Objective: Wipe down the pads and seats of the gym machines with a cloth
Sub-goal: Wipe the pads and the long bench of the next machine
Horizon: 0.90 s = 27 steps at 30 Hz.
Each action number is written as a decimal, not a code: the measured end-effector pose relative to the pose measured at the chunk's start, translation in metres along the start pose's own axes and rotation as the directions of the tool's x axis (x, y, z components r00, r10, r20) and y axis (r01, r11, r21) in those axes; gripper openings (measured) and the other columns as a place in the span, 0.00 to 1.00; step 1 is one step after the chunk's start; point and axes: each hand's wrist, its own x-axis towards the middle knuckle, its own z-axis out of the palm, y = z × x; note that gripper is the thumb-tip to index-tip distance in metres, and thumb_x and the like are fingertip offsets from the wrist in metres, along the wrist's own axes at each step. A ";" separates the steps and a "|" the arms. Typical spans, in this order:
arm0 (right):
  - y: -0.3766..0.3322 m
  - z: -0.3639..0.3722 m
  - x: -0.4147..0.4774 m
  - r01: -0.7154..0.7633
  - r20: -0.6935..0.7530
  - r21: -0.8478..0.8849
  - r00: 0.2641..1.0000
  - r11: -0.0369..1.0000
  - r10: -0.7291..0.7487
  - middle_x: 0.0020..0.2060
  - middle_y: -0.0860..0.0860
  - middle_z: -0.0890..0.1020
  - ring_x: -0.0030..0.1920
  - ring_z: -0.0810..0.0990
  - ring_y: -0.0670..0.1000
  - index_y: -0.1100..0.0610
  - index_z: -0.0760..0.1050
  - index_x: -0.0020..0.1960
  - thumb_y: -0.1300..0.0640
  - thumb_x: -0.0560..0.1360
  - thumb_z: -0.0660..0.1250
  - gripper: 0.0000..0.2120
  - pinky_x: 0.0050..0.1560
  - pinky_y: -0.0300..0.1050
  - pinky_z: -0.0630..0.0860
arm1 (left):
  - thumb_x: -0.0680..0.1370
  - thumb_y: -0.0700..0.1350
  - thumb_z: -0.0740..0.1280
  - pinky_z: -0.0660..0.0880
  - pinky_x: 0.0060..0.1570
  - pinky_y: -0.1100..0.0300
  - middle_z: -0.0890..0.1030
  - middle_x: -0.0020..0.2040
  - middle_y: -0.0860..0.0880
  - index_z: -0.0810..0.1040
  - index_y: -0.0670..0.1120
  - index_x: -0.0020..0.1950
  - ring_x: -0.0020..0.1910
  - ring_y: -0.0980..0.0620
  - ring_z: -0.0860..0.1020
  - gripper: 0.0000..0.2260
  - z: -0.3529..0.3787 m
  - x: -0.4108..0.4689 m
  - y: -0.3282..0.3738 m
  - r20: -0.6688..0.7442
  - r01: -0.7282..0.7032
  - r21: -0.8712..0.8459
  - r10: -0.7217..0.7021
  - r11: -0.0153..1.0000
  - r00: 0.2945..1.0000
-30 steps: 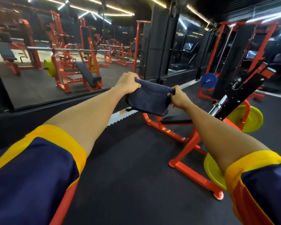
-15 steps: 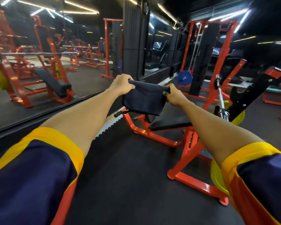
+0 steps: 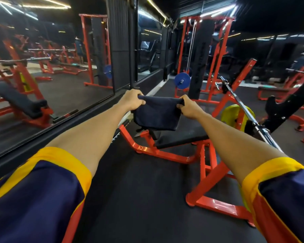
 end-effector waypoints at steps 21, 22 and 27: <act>0.065 0.212 0.339 -0.270 0.013 0.078 0.963 0.960 0.269 0.60 0.60 0.80 0.59 0.79 0.62 0.56 0.71 0.61 0.52 0.81 0.67 0.12 0.61 0.59 0.76 | 0.73 0.50 0.76 0.69 0.41 0.57 0.75 0.38 0.52 0.75 0.49 0.39 0.41 0.50 0.75 0.11 0.136 0.330 -0.228 0.401 -0.041 0.025 0.028 0.999 0.916; 0.070 0.226 0.349 -0.289 0.034 0.071 0.957 0.955 0.287 0.60 0.60 0.80 0.58 0.79 0.62 0.56 0.71 0.59 0.52 0.81 0.67 0.11 0.60 0.58 0.76 | 0.73 0.49 0.76 0.67 0.38 0.57 0.74 0.36 0.52 0.73 0.49 0.37 0.38 0.51 0.73 0.13 0.149 0.341 -0.241 0.436 -0.051 0.036 0.031 0.998 0.900; 0.075 0.279 0.408 -0.374 0.011 0.128 0.927 0.919 0.376 0.60 0.58 0.81 0.60 0.79 0.60 0.55 0.73 0.61 0.53 0.80 0.68 0.12 0.60 0.54 0.75 | 0.74 0.44 0.74 0.68 0.43 0.55 0.75 0.43 0.50 0.72 0.48 0.45 0.45 0.49 0.73 0.11 0.197 0.404 -0.290 0.575 -0.021 -0.047 0.044 0.999 0.817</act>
